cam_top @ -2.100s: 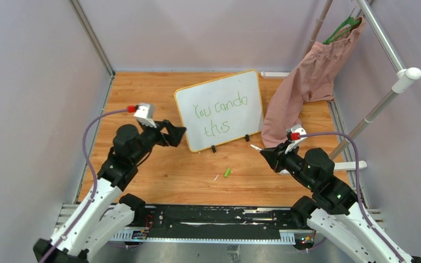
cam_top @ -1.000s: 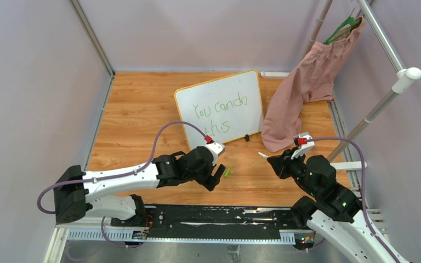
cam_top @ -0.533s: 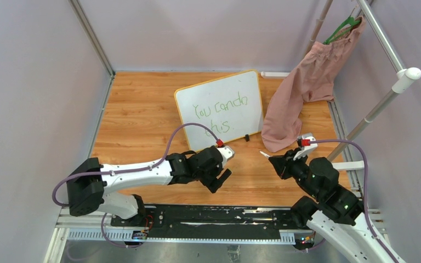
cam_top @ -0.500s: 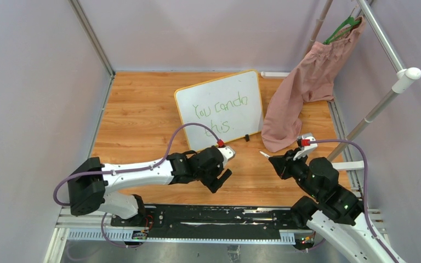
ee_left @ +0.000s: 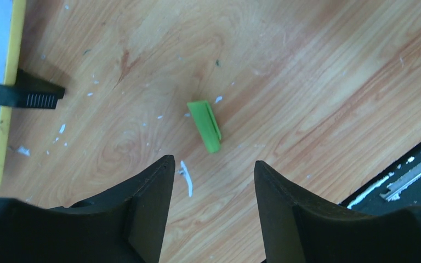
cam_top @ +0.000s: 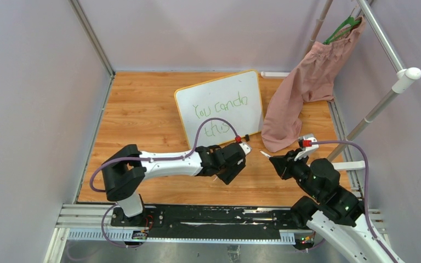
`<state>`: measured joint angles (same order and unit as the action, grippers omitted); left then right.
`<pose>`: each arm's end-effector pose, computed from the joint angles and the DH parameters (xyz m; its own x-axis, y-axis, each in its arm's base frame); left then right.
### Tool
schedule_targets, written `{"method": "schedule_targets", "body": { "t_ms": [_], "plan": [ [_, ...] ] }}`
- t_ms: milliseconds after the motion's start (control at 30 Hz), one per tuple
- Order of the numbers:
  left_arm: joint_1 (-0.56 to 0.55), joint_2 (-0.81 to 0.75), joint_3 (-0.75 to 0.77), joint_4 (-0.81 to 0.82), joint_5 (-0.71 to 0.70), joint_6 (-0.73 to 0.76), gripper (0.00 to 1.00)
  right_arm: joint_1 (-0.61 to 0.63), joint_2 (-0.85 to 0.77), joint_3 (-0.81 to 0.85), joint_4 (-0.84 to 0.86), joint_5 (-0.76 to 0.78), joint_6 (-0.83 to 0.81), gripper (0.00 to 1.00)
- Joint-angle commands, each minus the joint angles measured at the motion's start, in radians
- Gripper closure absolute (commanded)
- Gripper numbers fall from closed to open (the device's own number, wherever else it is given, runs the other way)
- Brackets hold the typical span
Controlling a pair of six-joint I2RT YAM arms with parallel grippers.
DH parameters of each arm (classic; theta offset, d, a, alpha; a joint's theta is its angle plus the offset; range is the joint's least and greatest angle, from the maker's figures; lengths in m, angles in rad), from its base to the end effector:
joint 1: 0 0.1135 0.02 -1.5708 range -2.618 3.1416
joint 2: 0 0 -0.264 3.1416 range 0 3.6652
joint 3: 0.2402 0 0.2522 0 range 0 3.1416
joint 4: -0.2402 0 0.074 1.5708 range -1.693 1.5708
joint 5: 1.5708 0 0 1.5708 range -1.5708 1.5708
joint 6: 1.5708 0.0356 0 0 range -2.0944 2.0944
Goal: Write a sentence on the whiteboard
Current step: Close the whiteboard marker at the center of the board.
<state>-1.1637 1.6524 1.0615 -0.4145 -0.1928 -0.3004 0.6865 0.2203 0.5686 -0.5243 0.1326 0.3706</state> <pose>0.1396 -0.3065 0.1980 -0.5740 0.5978 -0.5596 0.7232 0.6907 -0.0040 0.0647 0.0469 0.2921 -0.3173 0.2041 -0.9261 -0.4427 0.8317 0.3350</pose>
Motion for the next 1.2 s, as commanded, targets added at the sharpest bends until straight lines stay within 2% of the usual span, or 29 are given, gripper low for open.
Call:
{"method": "schedule_targets", "body": {
  "t_ms": [0, 233, 500, 800, 1167],
  "plan": [
    [-0.009, 0.065, 0.08, -0.045, -0.011, -0.041, 0.41, -0.01, -0.025, -0.006, 0.014, 0.019, 0.005, 1.0],
    [-0.008, 0.143, 0.147, -0.094, -0.032, -0.067, 0.43, -0.011, -0.044, -0.004, 0.011, 0.028, 0.003, 1.0],
    [0.0, 0.184, 0.155, -0.105, -0.047, -0.09, 0.47, -0.01, -0.047, -0.004, 0.01, 0.033, 0.003, 1.0],
    [0.043, 0.191, 0.161, -0.09, 0.042, -0.088, 0.51, -0.01, -0.05, -0.006, 0.012, 0.036, 0.004, 1.0],
    [0.064, 0.235, 0.176, -0.078, 0.07, -0.109, 0.56, -0.01, -0.05, -0.007, 0.012, 0.038, 0.005, 1.0]
  ]
}}
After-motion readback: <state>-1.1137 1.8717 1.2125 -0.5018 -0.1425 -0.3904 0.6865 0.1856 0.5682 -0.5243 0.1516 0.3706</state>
